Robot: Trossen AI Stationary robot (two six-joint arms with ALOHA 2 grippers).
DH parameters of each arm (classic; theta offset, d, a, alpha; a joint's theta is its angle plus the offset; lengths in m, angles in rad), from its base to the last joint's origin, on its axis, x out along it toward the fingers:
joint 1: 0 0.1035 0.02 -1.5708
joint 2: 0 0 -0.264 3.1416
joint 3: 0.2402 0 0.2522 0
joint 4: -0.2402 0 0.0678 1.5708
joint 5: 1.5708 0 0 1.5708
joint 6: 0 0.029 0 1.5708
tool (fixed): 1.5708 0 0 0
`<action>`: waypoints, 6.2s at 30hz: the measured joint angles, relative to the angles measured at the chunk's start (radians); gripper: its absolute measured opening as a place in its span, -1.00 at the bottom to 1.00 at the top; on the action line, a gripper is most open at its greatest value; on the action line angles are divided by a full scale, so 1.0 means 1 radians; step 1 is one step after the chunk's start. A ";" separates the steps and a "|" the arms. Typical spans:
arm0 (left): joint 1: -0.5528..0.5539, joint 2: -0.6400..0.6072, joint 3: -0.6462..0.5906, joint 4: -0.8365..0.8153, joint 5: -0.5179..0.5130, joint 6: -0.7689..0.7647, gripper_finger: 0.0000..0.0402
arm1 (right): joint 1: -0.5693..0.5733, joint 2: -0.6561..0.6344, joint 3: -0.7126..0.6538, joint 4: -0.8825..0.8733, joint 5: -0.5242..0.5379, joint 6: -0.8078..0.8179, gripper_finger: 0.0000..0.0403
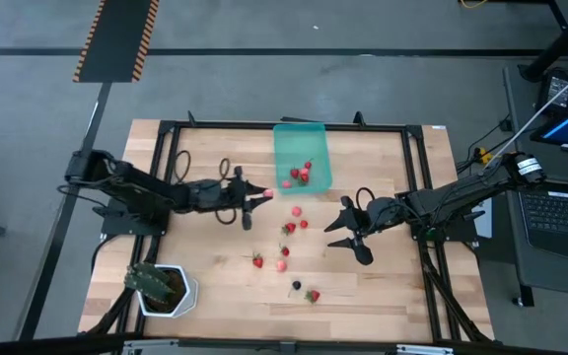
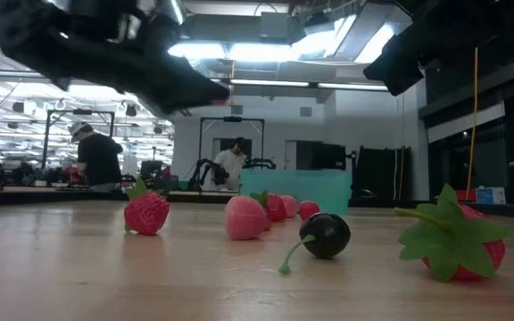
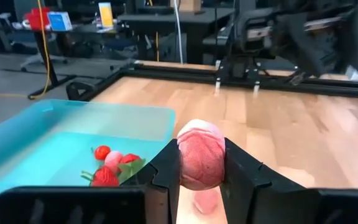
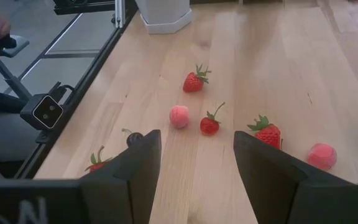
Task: Pick and placing Produce into tupperware
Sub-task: Put the pink peach into the blue bin, then put the red strawberry into the blue bin
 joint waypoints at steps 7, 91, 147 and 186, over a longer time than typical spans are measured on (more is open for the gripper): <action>0.112 0.162 0.184 -0.135 0.121 0.009 -0.62 | 0.000 0.000 0.000 0.000 0.000 0.000 0.01; 0.216 0.285 0.703 -0.941 0.316 0.115 -0.25 | 0.000 0.114 0.000 0.108 -0.001 -0.051 0.01; -0.165 -0.503 0.010 -0.509 0.269 0.142 -0.57 | 0.185 0.080 0.204 -0.310 0.132 0.242 0.01; -0.215 -0.658 -0.186 -0.422 0.209 0.037 -0.94 | 0.312 0.779 0.879 -0.838 0.048 0.348 0.01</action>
